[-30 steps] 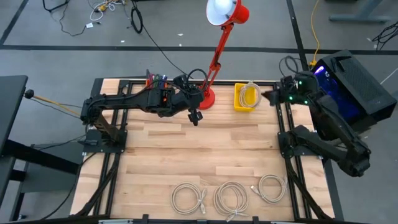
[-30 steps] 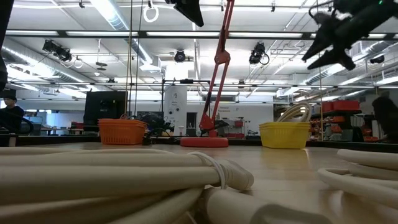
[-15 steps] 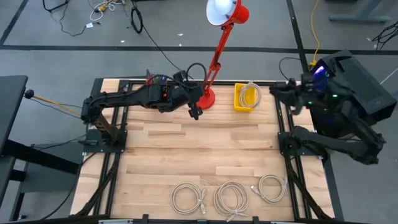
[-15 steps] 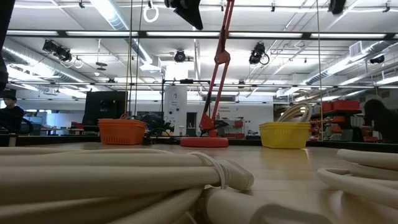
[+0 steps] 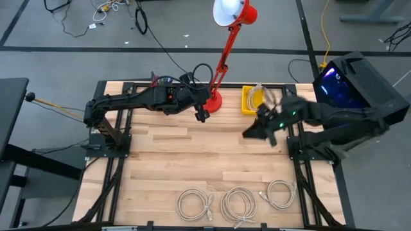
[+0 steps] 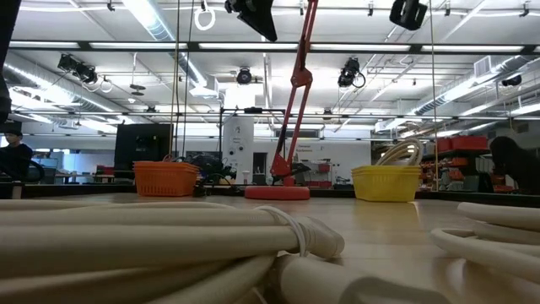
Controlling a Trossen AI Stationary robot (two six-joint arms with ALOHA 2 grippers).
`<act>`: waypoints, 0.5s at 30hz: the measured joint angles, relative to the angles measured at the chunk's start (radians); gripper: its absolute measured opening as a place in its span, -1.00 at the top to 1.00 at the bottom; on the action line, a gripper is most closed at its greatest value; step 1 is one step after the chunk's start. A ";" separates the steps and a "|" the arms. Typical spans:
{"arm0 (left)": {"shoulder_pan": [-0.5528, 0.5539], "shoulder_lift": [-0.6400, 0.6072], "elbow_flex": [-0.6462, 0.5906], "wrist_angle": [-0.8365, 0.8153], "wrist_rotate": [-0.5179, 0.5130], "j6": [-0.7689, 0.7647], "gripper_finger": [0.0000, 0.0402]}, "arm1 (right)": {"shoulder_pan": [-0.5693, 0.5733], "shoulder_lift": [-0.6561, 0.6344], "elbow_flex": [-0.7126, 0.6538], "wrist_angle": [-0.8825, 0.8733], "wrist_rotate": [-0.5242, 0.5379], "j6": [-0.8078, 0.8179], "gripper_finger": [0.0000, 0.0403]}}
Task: Pick & Place USB Port
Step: Put the white HDMI cable into the yellow bin
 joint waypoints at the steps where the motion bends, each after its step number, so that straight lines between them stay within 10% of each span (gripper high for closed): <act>1: 0.000 0.000 0.000 0.000 0.000 0.000 0.71 | 0.030 0.016 0.000 -0.014 0.017 0.017 0.60; 7: 0.000 0.000 0.000 -0.008 0.000 0.001 0.71 | 0.208 0.072 -0.036 -0.319 0.167 0.197 0.60; 15: 0.000 0.000 0.000 -0.060 0.023 0.001 0.71 | 0.468 0.073 -0.247 -0.245 0.245 0.643 0.60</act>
